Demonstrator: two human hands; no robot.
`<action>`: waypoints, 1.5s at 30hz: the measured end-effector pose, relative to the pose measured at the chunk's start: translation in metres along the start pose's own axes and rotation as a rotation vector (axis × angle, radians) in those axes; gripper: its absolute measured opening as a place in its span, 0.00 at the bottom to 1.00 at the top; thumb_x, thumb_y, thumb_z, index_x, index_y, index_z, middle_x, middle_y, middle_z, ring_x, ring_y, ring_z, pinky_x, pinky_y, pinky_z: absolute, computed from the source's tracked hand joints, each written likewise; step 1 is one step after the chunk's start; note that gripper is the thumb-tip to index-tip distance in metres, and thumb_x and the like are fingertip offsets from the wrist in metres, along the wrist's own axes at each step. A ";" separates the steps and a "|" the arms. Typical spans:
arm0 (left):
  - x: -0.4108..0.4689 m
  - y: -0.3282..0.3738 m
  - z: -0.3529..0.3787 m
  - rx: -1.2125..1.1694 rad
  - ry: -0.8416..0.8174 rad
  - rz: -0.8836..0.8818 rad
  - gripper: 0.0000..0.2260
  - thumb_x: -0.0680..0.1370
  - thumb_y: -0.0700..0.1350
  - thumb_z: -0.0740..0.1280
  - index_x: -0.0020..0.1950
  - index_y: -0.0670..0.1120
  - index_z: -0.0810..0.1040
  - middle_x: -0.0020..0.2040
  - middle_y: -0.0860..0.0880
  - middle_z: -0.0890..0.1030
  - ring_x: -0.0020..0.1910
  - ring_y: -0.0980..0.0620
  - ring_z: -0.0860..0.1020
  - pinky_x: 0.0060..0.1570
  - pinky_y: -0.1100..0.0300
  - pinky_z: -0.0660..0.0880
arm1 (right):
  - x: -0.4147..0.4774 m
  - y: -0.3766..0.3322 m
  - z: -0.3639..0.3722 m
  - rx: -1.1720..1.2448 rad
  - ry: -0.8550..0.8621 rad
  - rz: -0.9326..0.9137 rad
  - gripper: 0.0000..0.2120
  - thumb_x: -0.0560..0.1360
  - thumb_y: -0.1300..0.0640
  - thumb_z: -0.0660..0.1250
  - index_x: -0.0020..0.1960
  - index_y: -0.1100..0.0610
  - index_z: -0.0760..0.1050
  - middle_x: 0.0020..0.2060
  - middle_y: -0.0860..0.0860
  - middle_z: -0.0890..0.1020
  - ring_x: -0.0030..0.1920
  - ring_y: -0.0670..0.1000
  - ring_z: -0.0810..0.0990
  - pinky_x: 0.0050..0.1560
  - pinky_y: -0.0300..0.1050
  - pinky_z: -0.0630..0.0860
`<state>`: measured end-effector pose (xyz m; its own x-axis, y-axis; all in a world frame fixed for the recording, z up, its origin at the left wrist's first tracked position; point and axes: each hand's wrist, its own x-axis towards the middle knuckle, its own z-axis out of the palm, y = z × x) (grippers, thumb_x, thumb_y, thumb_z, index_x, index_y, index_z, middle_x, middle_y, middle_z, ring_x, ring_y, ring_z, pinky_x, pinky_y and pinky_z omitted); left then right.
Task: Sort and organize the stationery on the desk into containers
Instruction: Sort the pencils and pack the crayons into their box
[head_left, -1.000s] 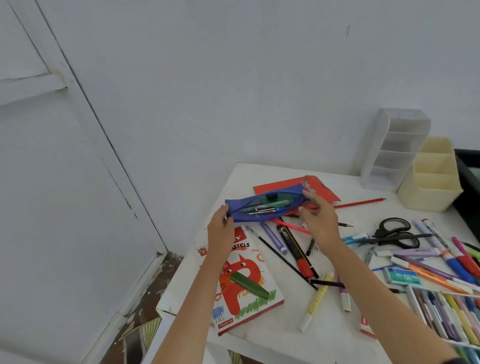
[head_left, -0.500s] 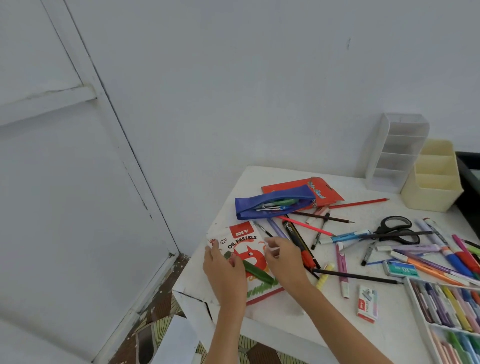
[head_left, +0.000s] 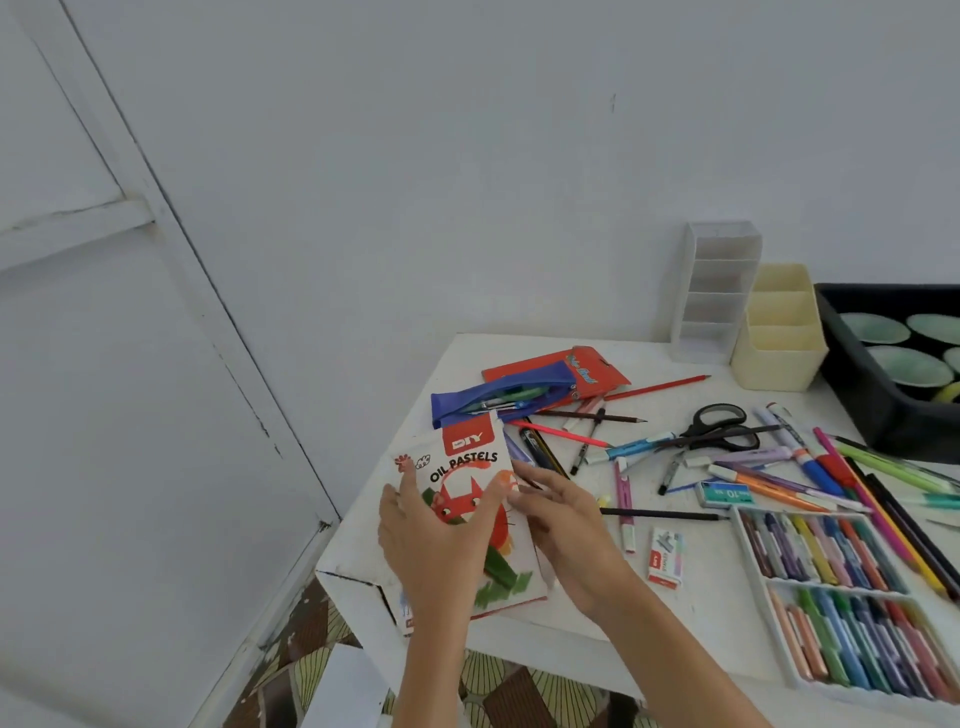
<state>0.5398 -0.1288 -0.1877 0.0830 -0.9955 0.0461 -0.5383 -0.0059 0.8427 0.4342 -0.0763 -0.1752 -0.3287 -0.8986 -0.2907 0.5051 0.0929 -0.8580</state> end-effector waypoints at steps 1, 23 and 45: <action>-0.006 0.009 0.002 0.043 -0.033 0.023 0.49 0.59 0.72 0.63 0.75 0.54 0.53 0.75 0.46 0.58 0.74 0.44 0.57 0.70 0.39 0.59 | -0.005 -0.004 -0.008 0.044 -0.023 0.001 0.13 0.77 0.66 0.62 0.58 0.55 0.76 0.50 0.57 0.83 0.48 0.57 0.83 0.51 0.52 0.80; -0.099 0.084 0.088 0.373 -0.504 0.845 0.50 0.56 0.79 0.57 0.69 0.67 0.33 0.73 0.60 0.39 0.71 0.58 0.40 0.73 0.49 0.42 | -0.096 -0.086 -0.169 -0.456 0.369 -0.304 0.10 0.79 0.52 0.61 0.53 0.55 0.78 0.45 0.51 0.83 0.44 0.46 0.83 0.37 0.32 0.76; -0.092 0.057 0.082 0.564 -0.462 0.940 0.46 0.55 0.77 0.59 0.71 0.62 0.57 0.75 0.50 0.52 0.73 0.49 0.49 0.71 0.49 0.45 | -0.092 -0.037 -0.230 -1.010 0.669 -0.421 0.11 0.78 0.61 0.62 0.57 0.53 0.78 0.53 0.50 0.78 0.51 0.47 0.76 0.51 0.37 0.75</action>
<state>0.4328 -0.0454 -0.1884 -0.7894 -0.5712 0.2250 -0.5294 0.8189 0.2217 0.2620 0.1017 -0.2145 -0.7981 -0.5759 0.1770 -0.4652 0.4023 -0.7885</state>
